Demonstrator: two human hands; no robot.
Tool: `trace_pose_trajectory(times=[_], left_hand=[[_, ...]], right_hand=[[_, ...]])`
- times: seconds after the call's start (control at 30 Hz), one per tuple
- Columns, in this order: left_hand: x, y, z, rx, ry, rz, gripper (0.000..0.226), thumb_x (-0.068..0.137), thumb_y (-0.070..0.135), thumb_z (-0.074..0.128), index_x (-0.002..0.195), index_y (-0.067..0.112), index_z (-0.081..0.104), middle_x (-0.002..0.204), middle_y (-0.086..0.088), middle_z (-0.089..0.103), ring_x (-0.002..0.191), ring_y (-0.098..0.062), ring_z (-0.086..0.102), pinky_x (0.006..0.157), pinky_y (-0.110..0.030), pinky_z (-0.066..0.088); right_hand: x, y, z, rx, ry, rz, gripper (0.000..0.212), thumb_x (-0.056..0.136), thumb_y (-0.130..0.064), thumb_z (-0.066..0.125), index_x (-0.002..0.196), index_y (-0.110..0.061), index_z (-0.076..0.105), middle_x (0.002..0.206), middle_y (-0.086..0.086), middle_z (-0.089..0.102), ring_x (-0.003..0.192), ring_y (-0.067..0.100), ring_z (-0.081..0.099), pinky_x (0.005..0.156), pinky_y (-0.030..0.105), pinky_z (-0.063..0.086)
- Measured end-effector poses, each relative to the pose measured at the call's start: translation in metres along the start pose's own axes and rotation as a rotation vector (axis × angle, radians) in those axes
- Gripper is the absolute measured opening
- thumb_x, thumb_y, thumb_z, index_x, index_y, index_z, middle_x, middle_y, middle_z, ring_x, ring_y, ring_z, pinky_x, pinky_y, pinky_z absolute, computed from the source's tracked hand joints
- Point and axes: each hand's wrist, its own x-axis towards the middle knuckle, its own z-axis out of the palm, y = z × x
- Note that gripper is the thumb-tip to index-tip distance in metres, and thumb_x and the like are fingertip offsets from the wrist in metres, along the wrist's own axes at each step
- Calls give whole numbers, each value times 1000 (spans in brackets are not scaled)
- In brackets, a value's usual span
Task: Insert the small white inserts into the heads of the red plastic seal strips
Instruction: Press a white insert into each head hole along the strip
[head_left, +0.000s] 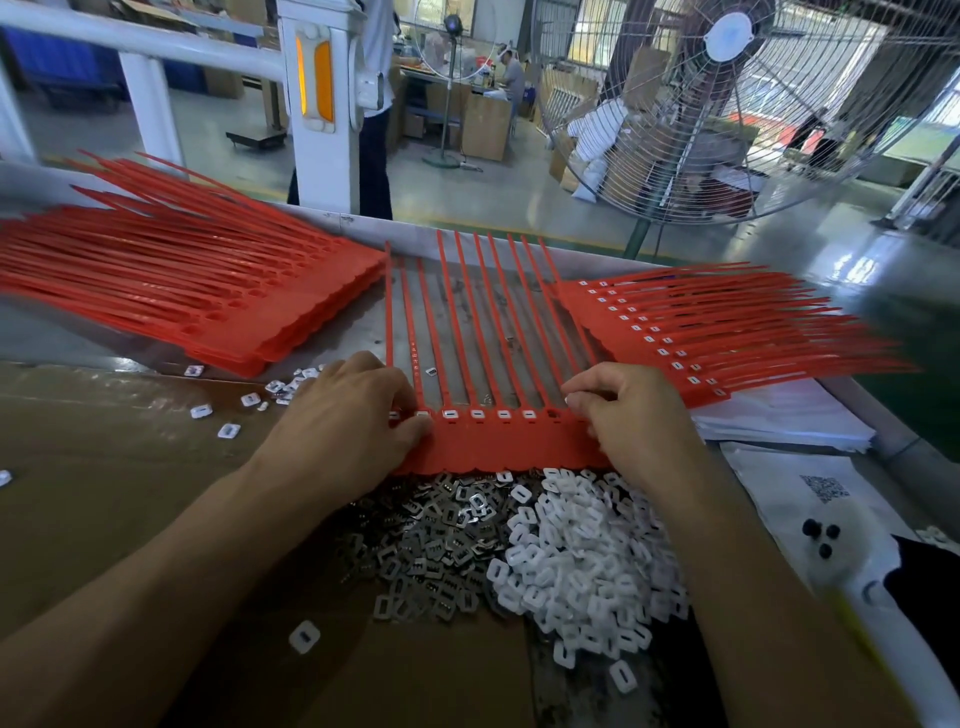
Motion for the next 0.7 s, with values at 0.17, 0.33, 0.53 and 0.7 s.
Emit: trace_pose_trajectory(times=[0.17,0.33,0.53,0.7], left_hand=[[0,1,0,2,-14,-6,28,91,55,62,109,35,68,117,8,54,115,-15,50,101,-38,43],[0,0,0,4,-13,-6,28,91,55,61,108,34,68,116,8,55,115,-16,50,102,-39,42],[0,1,0,8,-10,-4,28,91,55,61,107,34,68,117,7,55,115,-17,51,102,-39,42],[-1,2,0,11,-9,-9,27,91,55,61,107,34,68,117,7,55,115,-16,51,101,-39,43]], right_hand=[[-2,-2,1,-48,-13,-24,10,96,-20,71,96,-26,79,93,-15,69,84,-5,59,64,11,37],[-1,-1,7,-64,-13,-25,10,94,-17,74,98,-26,76,95,-15,68,85,-9,57,67,6,36],[-1,-2,8,-64,12,-18,7,93,-18,74,95,-24,77,95,-12,71,87,-4,60,67,13,39],[-1,-2,9,-86,3,-26,7,94,-20,74,94,-25,78,92,-18,68,84,-6,60,65,11,37]])
